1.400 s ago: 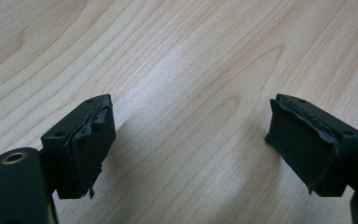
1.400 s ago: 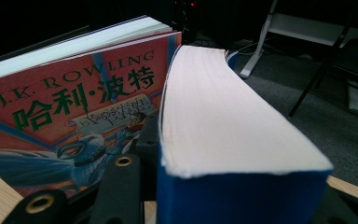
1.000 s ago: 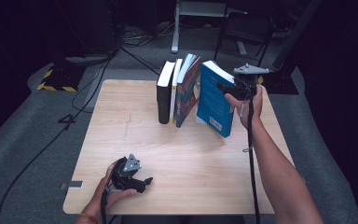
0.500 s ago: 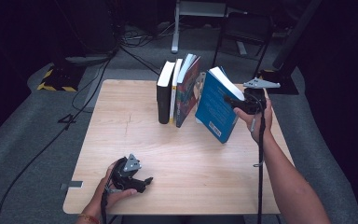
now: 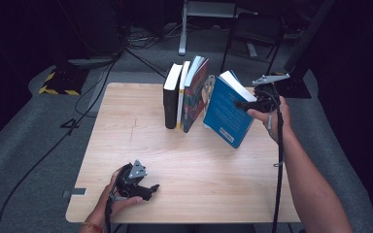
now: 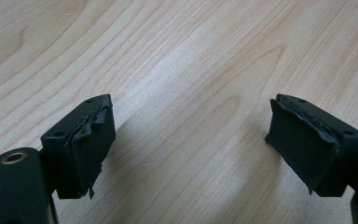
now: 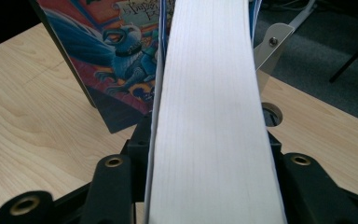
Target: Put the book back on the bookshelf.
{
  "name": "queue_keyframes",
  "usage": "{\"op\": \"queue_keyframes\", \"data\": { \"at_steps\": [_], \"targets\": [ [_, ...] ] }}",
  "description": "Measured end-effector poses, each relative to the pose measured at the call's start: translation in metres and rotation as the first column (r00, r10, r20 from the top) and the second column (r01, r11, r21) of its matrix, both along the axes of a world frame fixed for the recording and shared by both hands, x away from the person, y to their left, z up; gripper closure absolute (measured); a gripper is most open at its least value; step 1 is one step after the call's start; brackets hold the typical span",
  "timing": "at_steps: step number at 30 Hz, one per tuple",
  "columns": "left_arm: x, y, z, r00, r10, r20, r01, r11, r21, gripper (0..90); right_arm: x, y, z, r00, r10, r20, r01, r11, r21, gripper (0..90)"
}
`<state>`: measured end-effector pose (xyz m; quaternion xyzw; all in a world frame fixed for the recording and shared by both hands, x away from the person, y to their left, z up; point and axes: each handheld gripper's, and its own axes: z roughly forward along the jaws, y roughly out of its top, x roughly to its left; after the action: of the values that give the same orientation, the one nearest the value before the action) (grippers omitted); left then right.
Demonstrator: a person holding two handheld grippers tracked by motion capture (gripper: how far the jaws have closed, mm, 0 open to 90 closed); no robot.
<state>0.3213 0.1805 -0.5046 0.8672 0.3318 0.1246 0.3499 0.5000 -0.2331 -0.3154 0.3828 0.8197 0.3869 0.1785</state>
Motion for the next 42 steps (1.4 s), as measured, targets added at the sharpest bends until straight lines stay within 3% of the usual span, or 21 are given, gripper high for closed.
{"op": "queue_keyframes", "data": {
  "at_steps": [6,9,13,17,21,30,36,38,42],
  "targets": [
    [0.0,0.0,0.0,1.0,0.0,0.0,0.0,1.0,0.0,14.8,0.007,0.004,0.006,0.9996,0.021,-0.02,-0.022,0.999,-0.038,59.1],
    [0.0,0.0,0.0,1.0,-0.002,0.0,0.002,1.0,0.001,14.8,0.008,0.009,0.008,0.9998,0.002,-0.022,-0.004,0.998,-0.061,60.0],
    [0.0,0.0,0.0,1.0,-0.002,0.0,0.002,1.0,0.001,14.8,0.009,0.012,0.011,0.9996,-0.018,-0.021,0.017,0.998,-0.056,60.4],
    [0.0,0.0,0.0,1.0,-0.002,0.0,0.002,1.0,0.001,14.8,0.012,0.023,0.02,0.9986,-0.051,0.011,0.052,0.996,-0.078,60.3],
    [0.0,0.0,0.0,1.0,-0.002,0.001,0.002,1.0,0.001,14.9,0.018,0.027,0.025,0.9966,-0.082,-0.003,0.081,0.994,-0.069,60.2],
    [0.0,0.0,0.0,1.0,-0.003,0.0,0.003,1.0,0.002,14.8,0.038,0.04,0.034,0.9919,-0.127,0.012,0.127,0.991,-0.046,60.1],
    [0.0,0.0,0.0,1.0,-0.006,0.002,0.006,1.0,0.002,14.8,0.05,0.048,0.037,0.9837,-0.178,0.023,0.179,0.983,-0.047,59.8],
    [0.0,0.0,0.0,1.0,-0.006,0.001,0.006,1.0,0.001,14.8,0.054,0.052,0.037,0.9749,-0.219,0.039,0.221,0.974,-0.043,59.5],
    [0.0,0.0,0.0,1.0,-0.007,-0.001,0.007,1.0,0.0,14.8,0.058,0.056,0.037,0.9671,-0.248,0.055,0.251,0.967,-0.043,59.4]
  ]
}}
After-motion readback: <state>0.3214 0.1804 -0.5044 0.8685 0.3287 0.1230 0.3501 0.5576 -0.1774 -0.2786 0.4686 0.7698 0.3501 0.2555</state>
